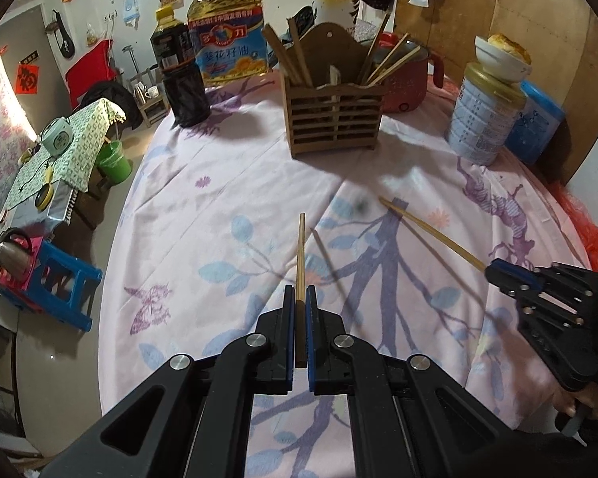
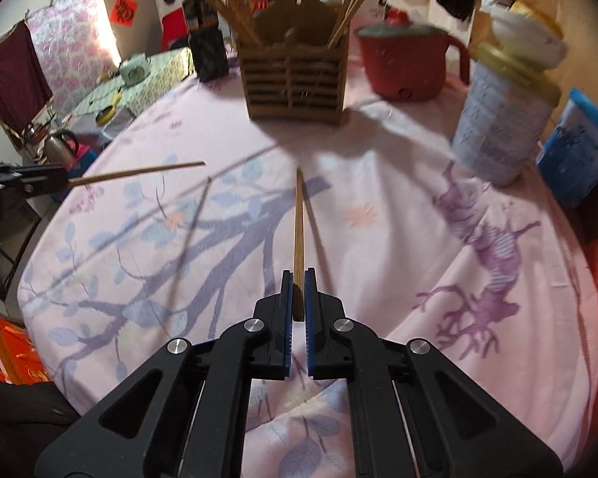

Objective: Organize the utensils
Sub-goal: 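Grasp the other chopstick with the right tool while the left tool holds its own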

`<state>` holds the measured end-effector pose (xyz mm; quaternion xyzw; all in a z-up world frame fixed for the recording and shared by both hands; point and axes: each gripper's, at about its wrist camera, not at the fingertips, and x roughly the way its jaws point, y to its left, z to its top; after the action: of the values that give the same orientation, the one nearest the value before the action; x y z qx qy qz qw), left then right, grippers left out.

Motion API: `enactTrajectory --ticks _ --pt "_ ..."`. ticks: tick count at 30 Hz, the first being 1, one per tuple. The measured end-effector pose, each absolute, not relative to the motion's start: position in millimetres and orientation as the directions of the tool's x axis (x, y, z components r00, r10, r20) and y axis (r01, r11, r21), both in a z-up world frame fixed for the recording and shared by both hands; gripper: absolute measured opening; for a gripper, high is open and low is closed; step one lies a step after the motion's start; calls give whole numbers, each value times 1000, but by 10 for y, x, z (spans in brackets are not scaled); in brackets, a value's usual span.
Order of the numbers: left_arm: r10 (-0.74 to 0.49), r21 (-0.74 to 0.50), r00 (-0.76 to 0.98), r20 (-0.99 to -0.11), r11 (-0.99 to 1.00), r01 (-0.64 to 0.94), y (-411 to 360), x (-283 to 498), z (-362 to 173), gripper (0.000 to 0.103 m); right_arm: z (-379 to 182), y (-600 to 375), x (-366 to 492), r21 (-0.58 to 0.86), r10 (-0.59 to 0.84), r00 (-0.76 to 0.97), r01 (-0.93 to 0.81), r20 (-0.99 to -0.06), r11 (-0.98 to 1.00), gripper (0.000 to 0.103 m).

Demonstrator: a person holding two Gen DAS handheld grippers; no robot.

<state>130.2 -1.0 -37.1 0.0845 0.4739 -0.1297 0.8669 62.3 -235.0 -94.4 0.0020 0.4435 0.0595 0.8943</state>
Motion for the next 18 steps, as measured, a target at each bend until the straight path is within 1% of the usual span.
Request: enactTrajectory --ticks 4,18 --pt "-156 18 531 -833 951 308 -34 1339 -303 5 -712 -2381 575 55 107 645 -100 -757 994 6" --pt "-144 35 565 -812 955 294 -61 1363 -133 5 -149 -2584 543 159 161 734 -72 -660 985 6"
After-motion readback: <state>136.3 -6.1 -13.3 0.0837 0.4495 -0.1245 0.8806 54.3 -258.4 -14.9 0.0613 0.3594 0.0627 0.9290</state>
